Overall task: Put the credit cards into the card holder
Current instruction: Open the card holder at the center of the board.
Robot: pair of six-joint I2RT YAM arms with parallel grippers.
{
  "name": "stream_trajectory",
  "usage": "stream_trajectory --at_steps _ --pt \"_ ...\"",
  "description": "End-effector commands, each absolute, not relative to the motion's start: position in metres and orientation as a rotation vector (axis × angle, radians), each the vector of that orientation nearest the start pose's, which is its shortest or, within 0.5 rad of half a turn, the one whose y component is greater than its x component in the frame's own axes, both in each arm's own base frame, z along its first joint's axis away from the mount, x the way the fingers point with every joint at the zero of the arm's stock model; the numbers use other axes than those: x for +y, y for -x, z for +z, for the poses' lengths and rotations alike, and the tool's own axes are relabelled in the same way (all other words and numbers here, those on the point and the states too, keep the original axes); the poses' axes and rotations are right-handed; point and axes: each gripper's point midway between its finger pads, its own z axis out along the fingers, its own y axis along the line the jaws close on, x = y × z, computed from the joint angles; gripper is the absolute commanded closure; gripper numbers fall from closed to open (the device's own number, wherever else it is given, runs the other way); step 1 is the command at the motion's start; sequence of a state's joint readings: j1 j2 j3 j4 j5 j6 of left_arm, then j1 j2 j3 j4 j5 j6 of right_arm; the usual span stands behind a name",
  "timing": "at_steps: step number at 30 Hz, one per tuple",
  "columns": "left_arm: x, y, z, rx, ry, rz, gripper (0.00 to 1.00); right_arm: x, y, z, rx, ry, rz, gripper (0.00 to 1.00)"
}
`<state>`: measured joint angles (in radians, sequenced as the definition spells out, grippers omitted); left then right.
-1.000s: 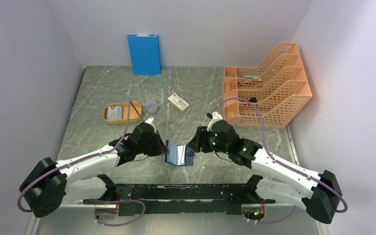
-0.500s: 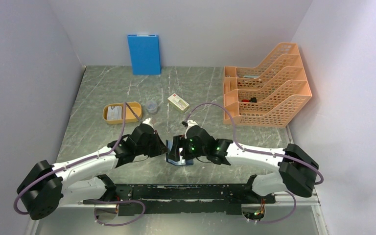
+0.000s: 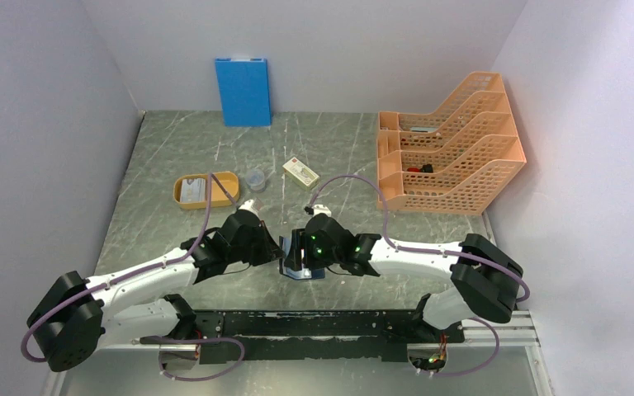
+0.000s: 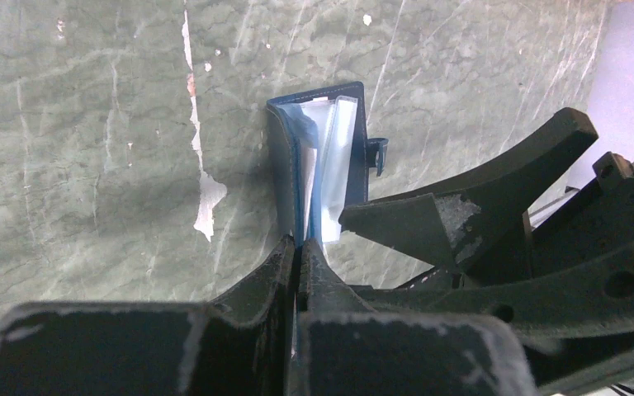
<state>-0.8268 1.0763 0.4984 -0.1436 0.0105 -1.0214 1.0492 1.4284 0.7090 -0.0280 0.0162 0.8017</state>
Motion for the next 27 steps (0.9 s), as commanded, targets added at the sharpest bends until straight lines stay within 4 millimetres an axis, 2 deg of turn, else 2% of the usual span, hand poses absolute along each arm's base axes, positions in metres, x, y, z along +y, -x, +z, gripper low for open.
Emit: stream_trajectory --at_steps 1,9,21,24,27 --pt "-0.251 -0.179 0.089 2.451 0.238 -0.928 0.95 0.330 -0.166 0.061 2.493 0.281 0.788 0.44" --pt "-0.251 -0.179 0.085 2.463 0.228 -0.911 0.95 0.316 -0.165 0.050 2.515 0.264 0.720 0.59" --pt "-0.245 -0.174 0.067 2.504 0.215 -0.865 0.95 0.305 -0.164 0.046 2.512 0.250 0.701 0.62" --pt "-0.242 -0.178 0.063 2.495 0.218 -0.832 0.95 0.309 -0.164 0.048 2.508 0.261 0.719 0.73" --pt "-0.240 -0.179 0.062 2.503 0.192 -0.798 0.95 0.309 -0.165 0.047 2.509 0.267 0.713 0.91"
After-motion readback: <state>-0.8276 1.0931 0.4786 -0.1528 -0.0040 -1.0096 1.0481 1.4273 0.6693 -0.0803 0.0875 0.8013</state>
